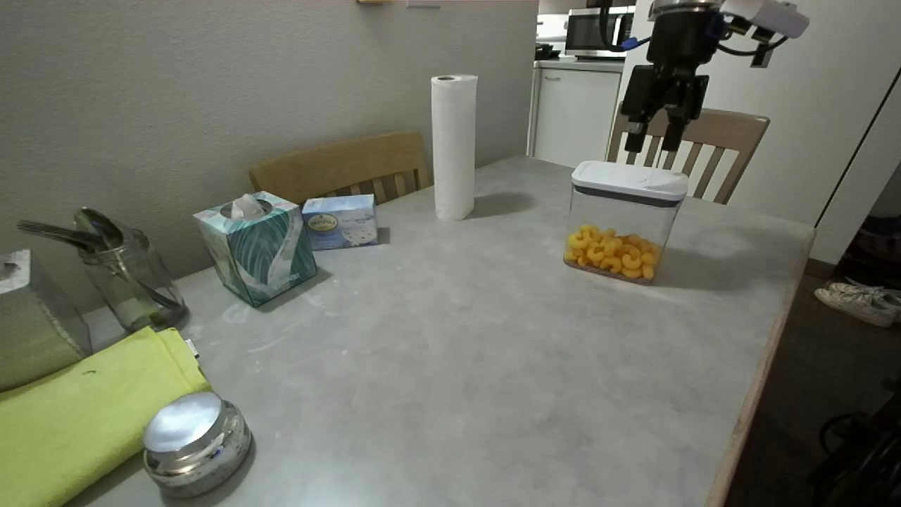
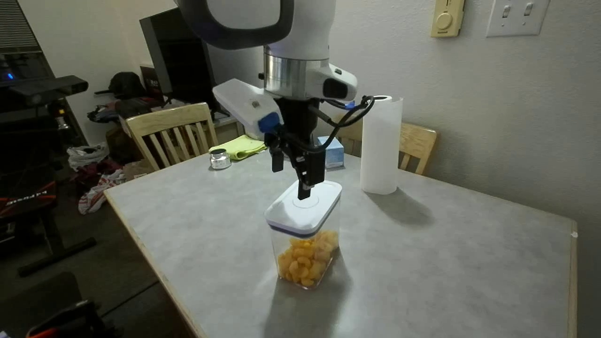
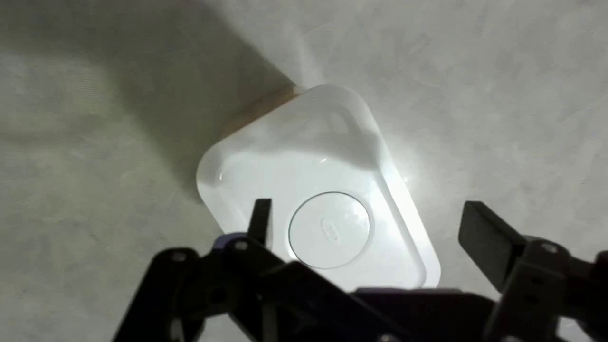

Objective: Put the lid on the clear storage bowl then push the button on the lid

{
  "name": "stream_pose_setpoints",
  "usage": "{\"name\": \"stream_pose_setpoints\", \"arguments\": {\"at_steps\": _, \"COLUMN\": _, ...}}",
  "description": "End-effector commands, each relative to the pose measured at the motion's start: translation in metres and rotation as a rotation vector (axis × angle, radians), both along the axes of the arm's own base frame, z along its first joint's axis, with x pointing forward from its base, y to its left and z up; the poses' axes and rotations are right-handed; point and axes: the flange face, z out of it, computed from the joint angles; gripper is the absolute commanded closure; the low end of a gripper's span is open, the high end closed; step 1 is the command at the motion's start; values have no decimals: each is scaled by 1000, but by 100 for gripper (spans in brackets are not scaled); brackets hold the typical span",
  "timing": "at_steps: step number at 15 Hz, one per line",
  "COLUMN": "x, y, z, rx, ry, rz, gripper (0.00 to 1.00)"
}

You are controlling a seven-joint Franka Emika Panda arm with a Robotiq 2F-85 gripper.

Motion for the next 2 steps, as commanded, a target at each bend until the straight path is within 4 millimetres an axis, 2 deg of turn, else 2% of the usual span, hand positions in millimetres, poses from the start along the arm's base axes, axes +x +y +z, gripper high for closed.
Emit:
{"name": "stream_pose_setpoints", "arguments": {"at_steps": 1, "x": -1, "y": 0, "z": 1, "rx": 0, "ry": -1, "rz": 2, "gripper": 0}}
{"name": "stream_pose_setpoints", "arguments": {"at_steps": 2, "x": -1, "y": 0, "z": 1, "rx": 0, "ry": -1, "rz": 3, "gripper": 0}}
